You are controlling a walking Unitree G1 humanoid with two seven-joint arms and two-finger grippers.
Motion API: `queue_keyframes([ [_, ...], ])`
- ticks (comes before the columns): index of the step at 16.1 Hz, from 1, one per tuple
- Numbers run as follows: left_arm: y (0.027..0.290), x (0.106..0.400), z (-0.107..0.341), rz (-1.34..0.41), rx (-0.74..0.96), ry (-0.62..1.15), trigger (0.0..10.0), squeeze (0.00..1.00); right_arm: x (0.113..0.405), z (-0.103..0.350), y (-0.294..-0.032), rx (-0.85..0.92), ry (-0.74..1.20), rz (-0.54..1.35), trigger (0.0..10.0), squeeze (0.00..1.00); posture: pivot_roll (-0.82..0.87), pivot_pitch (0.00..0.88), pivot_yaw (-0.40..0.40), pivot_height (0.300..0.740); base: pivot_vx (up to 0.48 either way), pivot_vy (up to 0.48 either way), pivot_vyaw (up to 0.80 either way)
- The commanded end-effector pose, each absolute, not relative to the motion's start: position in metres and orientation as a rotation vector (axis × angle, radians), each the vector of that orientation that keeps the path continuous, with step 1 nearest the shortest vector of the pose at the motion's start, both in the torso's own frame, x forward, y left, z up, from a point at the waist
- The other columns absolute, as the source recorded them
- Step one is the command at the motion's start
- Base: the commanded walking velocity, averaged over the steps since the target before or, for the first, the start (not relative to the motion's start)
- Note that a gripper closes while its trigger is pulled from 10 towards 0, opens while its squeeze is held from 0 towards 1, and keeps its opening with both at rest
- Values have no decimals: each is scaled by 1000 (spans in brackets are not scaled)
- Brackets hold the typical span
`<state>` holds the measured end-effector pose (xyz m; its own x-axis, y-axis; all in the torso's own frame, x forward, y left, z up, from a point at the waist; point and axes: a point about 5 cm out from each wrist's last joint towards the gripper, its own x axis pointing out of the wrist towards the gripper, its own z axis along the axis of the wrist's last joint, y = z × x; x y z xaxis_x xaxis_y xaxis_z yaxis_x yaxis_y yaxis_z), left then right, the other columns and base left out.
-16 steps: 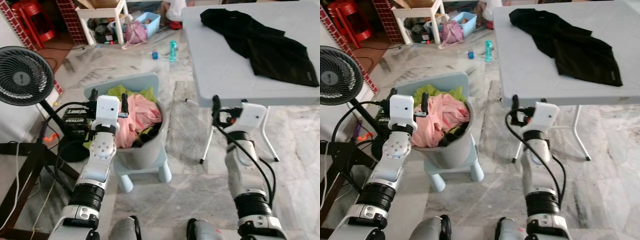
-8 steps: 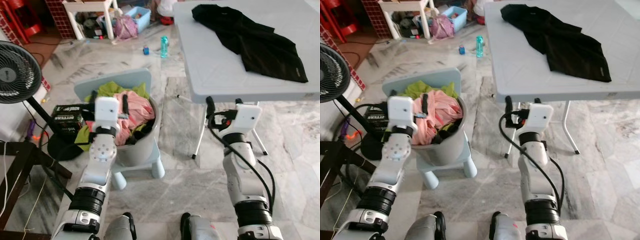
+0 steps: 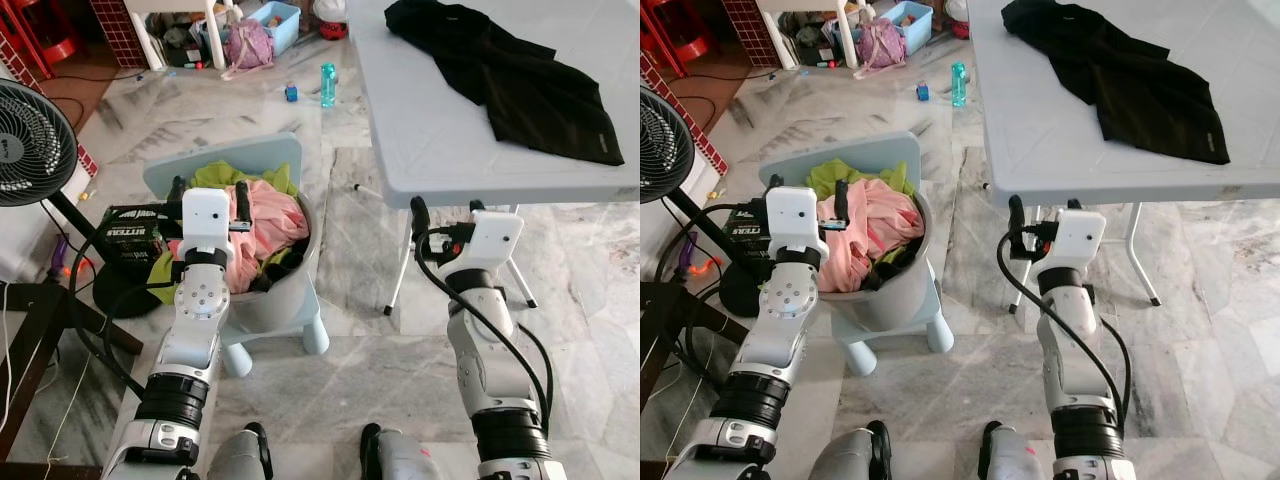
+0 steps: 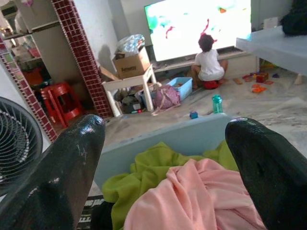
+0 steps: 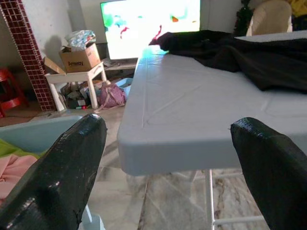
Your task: Hang hanger
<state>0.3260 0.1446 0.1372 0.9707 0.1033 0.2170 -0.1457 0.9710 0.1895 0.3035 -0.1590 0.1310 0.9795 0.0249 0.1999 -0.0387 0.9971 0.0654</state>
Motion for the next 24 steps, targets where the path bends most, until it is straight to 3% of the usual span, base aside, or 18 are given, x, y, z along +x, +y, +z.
queue_keyframes([
  [1,150,324,135,146,211,-192,10000,0,303,135,-156,62,-207,49,10000,0,-65,203,43,740,0,0,413],
  [3,152,325,134,159,201,-180,10000,0,302,134,-151,-33,-204,90,10000,0,-68,216,43,740,0,0,594],
  [6,149,325,134,155,200,-175,10000,0,301,135,-151,8,-199,94,10000,0,-73,226,39,740,0,0,758],
  [9,148,325,133,135,201,-168,10000,0,302,134,-162,47,-186,52,10000,0,-74,231,34,740,283,116,0],
  [17,147,325,132,140,200,-156,10000,0,300,132,-159,36,-170,65,10000,0,-76,241,35,740,315,349,0],
  [24,147,326,131,144,198,-145,10000,0,300,130,-160,40,-162,63,10000,0,-76,241,35,740,0,0,0],
])
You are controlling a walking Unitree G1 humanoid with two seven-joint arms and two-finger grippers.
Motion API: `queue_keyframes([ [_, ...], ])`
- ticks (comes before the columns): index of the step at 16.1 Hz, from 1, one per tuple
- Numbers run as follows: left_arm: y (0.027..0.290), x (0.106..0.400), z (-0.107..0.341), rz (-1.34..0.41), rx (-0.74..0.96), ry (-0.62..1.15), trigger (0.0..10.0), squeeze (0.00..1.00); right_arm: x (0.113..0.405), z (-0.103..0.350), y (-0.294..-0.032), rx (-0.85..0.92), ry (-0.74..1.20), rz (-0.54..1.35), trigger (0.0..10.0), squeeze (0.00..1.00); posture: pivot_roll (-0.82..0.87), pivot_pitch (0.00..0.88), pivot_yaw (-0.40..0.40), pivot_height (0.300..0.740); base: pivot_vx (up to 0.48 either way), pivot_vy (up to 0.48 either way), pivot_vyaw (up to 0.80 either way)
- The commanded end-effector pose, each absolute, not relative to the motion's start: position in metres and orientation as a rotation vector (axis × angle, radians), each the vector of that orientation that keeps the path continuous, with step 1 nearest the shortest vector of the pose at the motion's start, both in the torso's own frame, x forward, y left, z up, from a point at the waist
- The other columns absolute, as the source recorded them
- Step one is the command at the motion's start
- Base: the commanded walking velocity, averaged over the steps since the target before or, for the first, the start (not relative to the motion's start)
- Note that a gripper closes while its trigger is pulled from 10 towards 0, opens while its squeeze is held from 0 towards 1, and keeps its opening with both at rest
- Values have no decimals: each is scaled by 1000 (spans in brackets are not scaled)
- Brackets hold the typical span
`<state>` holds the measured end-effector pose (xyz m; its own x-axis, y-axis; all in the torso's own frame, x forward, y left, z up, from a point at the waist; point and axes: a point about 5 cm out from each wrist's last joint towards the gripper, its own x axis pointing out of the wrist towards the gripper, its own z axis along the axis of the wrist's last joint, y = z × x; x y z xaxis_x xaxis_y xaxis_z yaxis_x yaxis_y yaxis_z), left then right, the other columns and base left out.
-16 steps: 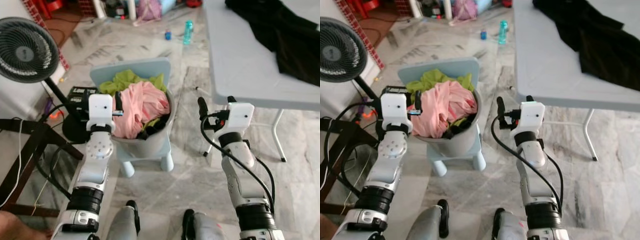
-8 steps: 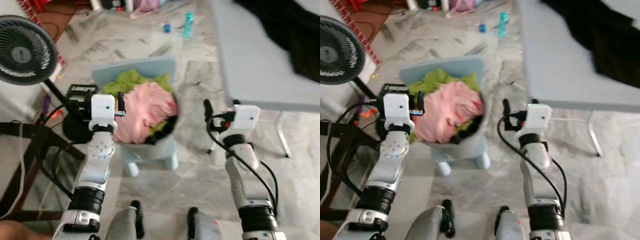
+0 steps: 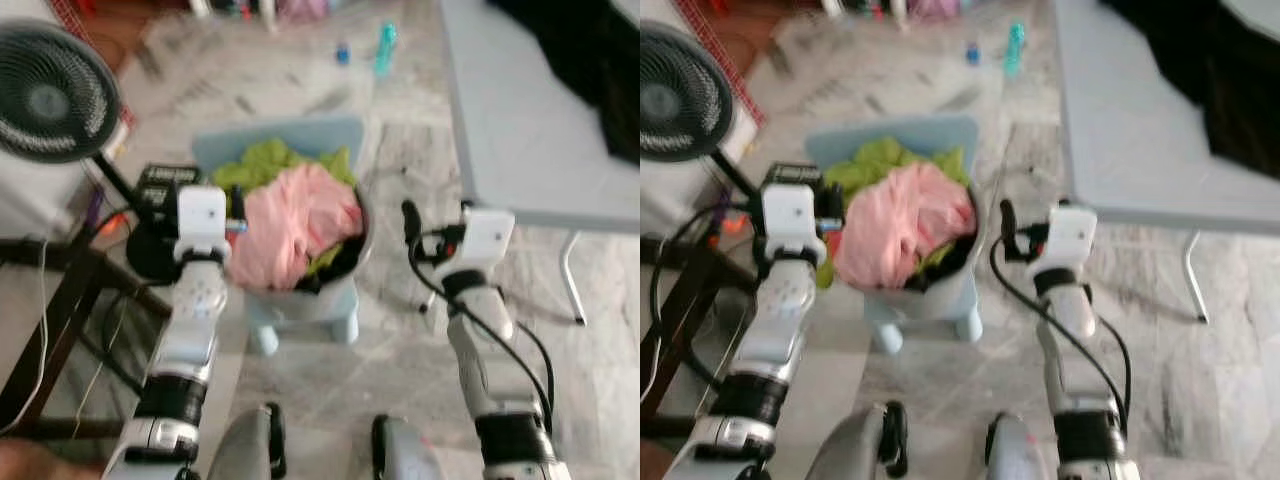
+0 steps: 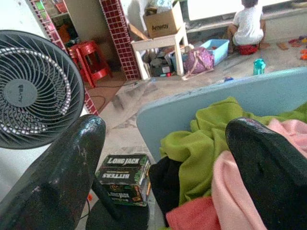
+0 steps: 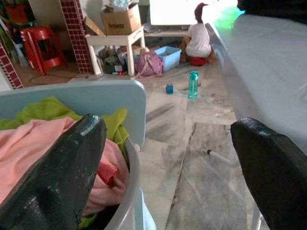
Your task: Hang hanger
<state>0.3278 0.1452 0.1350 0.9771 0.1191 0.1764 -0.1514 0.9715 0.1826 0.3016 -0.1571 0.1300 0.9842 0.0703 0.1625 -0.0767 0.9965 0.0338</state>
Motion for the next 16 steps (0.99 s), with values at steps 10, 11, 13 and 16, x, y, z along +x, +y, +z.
queue_keyframes([
  [10,149,337,102,127,-2,105,10000,0,303,137,-166,4,-169,85,10000,0,-81,288,6,740,0,0,0],
  [11,147,338,101,115,-16,117,10000,0,301,139,-167,-5,-162,97,10000,0,-85,334,-9,740,0,0,0],
  [13,147,339,97,80,-8,130,10000,0,296,135,-166,-13,-145,109,10000,0,-91,346,-18,740,0,0,0],
  [16,156,345,91,90,-37,165,10000,0,285,130,-160,2,-125,100,10000,0,-111,365,-9,740,0,0,0],
])
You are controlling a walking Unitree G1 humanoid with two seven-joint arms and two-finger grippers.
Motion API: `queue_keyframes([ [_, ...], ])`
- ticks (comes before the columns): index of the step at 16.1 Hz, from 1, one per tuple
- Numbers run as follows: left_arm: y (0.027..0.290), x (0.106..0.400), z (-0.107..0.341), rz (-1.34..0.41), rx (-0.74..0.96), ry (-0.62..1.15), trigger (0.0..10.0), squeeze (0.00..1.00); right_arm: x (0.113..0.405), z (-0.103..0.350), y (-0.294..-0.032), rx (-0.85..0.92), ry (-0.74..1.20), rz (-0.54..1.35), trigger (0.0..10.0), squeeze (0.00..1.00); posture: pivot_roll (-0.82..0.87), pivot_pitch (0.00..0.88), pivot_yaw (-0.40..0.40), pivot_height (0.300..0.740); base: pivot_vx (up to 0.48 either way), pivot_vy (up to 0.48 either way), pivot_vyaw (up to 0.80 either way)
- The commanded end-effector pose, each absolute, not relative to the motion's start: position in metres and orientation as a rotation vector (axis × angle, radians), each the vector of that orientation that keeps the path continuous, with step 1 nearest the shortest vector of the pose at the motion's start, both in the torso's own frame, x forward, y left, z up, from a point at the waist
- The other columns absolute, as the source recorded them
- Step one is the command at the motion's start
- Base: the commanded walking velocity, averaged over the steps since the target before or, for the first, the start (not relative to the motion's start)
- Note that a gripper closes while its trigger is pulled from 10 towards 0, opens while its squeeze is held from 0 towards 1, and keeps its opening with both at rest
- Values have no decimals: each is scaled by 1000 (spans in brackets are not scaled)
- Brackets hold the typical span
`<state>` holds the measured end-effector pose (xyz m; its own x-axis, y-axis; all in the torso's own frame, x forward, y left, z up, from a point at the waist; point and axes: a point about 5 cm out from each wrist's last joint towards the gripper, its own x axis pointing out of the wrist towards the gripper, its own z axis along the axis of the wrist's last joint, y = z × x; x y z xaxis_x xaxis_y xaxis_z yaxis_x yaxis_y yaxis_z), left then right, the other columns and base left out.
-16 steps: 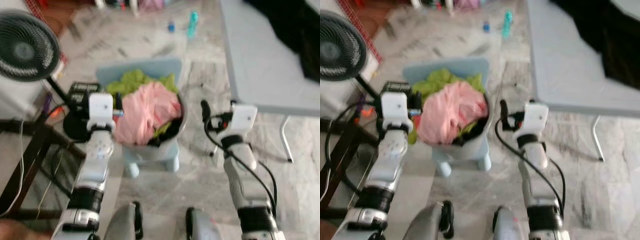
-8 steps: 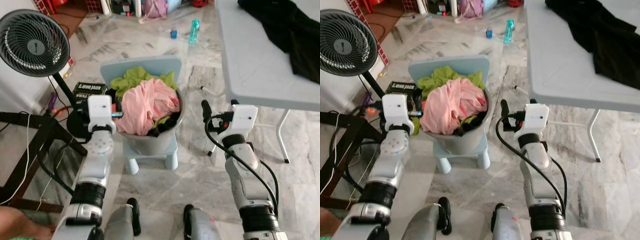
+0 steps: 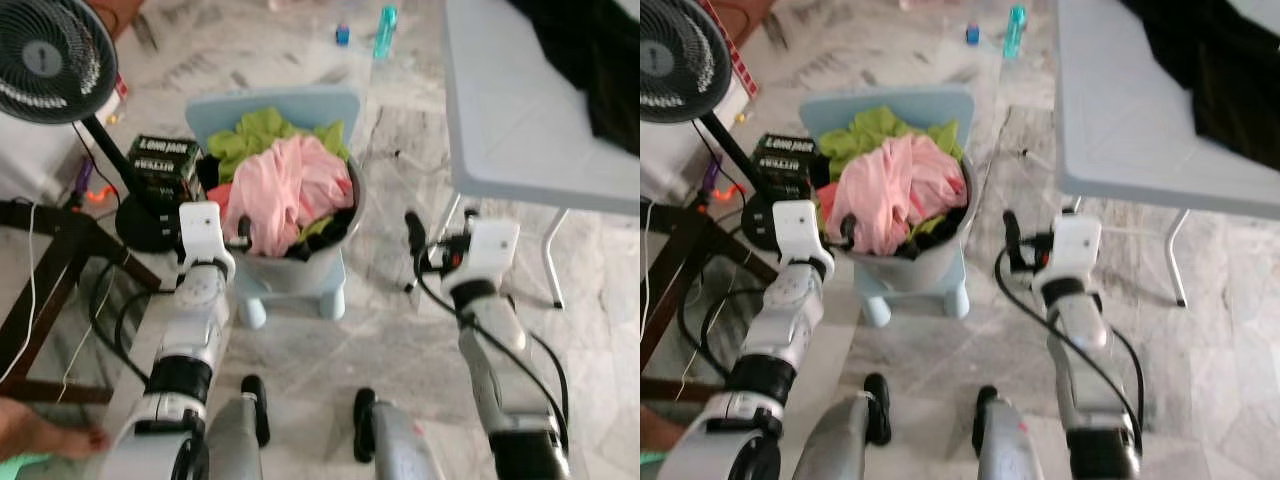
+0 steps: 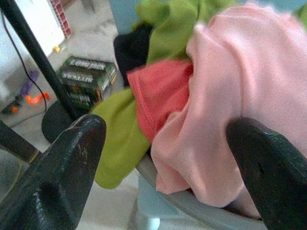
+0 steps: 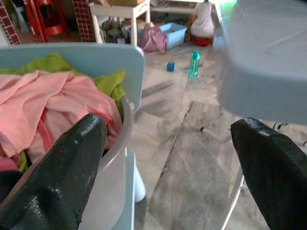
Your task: Hang hanger
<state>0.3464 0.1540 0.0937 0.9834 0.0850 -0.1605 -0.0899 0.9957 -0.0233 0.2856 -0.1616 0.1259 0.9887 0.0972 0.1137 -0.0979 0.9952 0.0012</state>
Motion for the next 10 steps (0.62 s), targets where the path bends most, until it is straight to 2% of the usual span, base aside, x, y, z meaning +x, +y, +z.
queue_keyframes([
  [1,157,349,93,90,-49,165,10000,0,282,130,-159,5,-121,96,10000,0,-122,380,-9,740,0,0,0],
  [5,144,365,98,-49,-92,191,10000,0,267,129,-165,0,-91,83,10000,0,-177,424,-9,740,0,0,0],
  [6,137,367,101,-76,-91,173,0,0,262,128,-168,-10,-80,75,10000,0,-190,433,-9,740,0,0,0],
  [10,116,362,94,-150,-86,174,0,0,260,129,-167,-13,-66,66,10000,0,-184,439,-14,740,0,0,0],
])
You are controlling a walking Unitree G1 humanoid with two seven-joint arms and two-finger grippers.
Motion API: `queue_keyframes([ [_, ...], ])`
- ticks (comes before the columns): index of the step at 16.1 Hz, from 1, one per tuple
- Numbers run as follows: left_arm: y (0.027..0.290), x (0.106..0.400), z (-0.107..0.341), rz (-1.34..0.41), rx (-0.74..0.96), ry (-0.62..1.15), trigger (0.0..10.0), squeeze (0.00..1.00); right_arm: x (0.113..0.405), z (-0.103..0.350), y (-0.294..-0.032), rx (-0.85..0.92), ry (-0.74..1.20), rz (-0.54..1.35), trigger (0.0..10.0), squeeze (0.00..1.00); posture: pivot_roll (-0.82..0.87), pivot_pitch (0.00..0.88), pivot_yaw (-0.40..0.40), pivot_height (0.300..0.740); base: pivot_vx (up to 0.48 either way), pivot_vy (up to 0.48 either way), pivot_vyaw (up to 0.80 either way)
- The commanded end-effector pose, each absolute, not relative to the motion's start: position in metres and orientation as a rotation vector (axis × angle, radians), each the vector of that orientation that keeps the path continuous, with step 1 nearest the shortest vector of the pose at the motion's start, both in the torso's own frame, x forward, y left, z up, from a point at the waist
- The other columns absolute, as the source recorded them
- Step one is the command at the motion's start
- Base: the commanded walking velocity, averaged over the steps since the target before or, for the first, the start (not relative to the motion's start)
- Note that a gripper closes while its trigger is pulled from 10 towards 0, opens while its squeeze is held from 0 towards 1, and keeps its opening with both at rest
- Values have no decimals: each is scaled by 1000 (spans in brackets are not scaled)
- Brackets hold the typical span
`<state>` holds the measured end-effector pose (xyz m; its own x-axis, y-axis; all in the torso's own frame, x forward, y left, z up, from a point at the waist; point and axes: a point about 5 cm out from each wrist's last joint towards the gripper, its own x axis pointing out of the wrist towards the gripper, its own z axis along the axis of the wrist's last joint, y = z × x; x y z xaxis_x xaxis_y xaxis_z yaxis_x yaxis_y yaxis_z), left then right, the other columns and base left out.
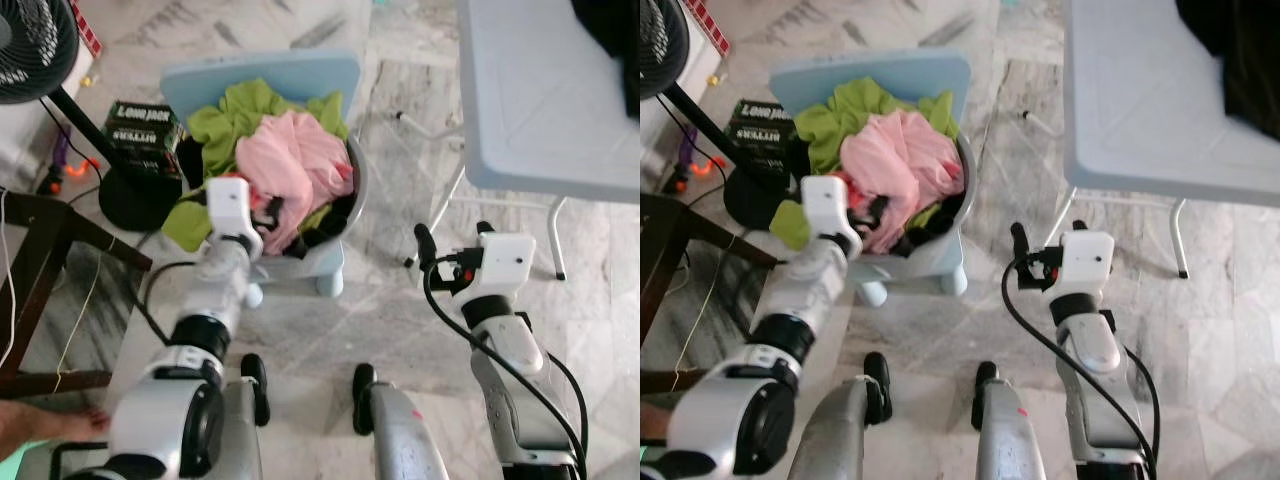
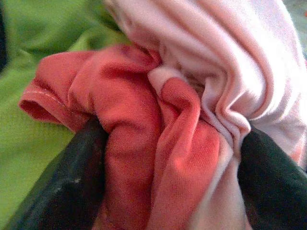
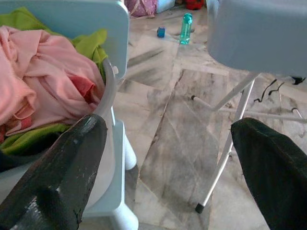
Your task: Hang hanger
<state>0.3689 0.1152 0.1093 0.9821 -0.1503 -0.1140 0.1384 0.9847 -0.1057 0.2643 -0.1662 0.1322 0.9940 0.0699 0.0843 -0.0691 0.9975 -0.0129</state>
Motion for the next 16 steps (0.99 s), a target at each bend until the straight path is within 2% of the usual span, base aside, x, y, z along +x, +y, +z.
queue_keyframes([
  [1,116,361,93,-149,-72,172,0,0,261,130,-164,-10,-65,75,10000,0,-180,438,-19,740,0,0,0],
  [3,117,358,92,-118,-76,151,0,0,261,129,-157,0,-53,117,10000,0,-170,436,-29,740,0,0,0],
  [6,122,354,91,-70,-55,119,0,0,252,132,-125,132,-22,440,10000,0,-163,426,-34,740,0,0,0],
  [7,124,354,92,-54,-44,116,0,0,250,132,-121,128,-15,479,10000,0,-162,425,-34,740,0,0,0],
  [10,129,355,97,-29,-10,75,0,0,252,129,-123,110,-5,468,10000,0,-153,425,-26,740,0,0,0],
  [12,133,357,115,-4,53,-52,0,0,251,127,-124,102,7,462,10000,0,-148,430,-20,740,0,0,0],
  [16,134,356,123,8,56,-108,0,0,252,122,-123,79,16,441,10000,0,-137,436,-13,740,0,0,0],
])
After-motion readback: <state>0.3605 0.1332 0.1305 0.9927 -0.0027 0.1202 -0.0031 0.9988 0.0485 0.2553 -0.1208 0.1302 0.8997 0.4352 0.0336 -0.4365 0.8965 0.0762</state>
